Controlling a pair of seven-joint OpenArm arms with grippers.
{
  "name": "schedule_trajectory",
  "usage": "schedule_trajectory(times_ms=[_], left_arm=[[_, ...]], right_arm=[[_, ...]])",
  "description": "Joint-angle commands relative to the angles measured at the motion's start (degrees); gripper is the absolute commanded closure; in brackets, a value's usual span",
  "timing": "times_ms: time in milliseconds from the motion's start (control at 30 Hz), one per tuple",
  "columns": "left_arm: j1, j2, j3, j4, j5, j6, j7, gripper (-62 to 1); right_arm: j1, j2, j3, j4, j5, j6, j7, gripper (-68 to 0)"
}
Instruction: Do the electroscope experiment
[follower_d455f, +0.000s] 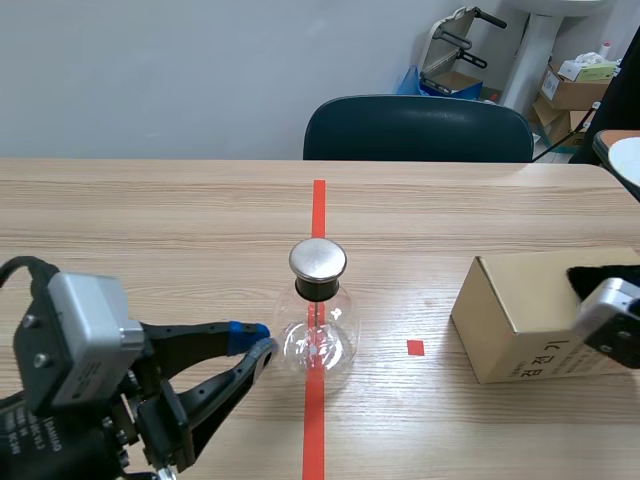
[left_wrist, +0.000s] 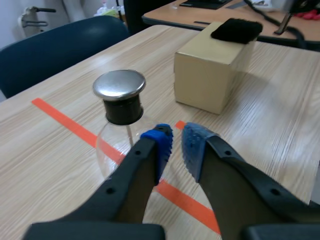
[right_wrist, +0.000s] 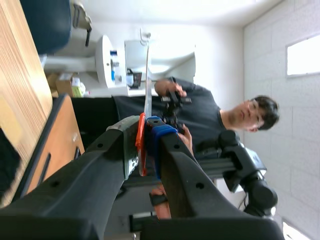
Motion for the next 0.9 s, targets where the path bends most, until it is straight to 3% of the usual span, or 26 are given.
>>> schedule_trajectory(times_ms=[0, 200, 400, 700, 867], left_arm=[[-0.28, -0.22, 0.15, -0.26, -0.57, 0.59, -1.18, -4.3], [-3.10, 0.68, 0.46, -4.39, -0.87, 4.72, -0.94, -2.9], [-5.25, 0.52, 1.09, -10.82, -2.80, 4.94, -2.01, -2.9], [-11.26, 0.52, 9.51, -15.34, -2.84, 5.84, -2.97, -2.6], [-14.32, 0.52, 13.05, -16.52, -5.81, 8.70, -2.64, -2.5]], right_arm=[[-0.09, 0.94, -1.27, 1.68, -0.35, -0.61, -1.53, -1.9], [0.39, 0.94, -8.90, 3.26, -4.57, -0.66, -7.93, -1.9], [1.03, 0.92, -15.74, 3.26, -8.44, -1.29, -14.03, -1.9], [3.54, 0.92, -25.29, 3.26, -14.03, -1.22, -25.35, -1.9], [4.68, 0.96, -29.40, 3.19, -16.37, 0.28, -29.46, -1.9]])
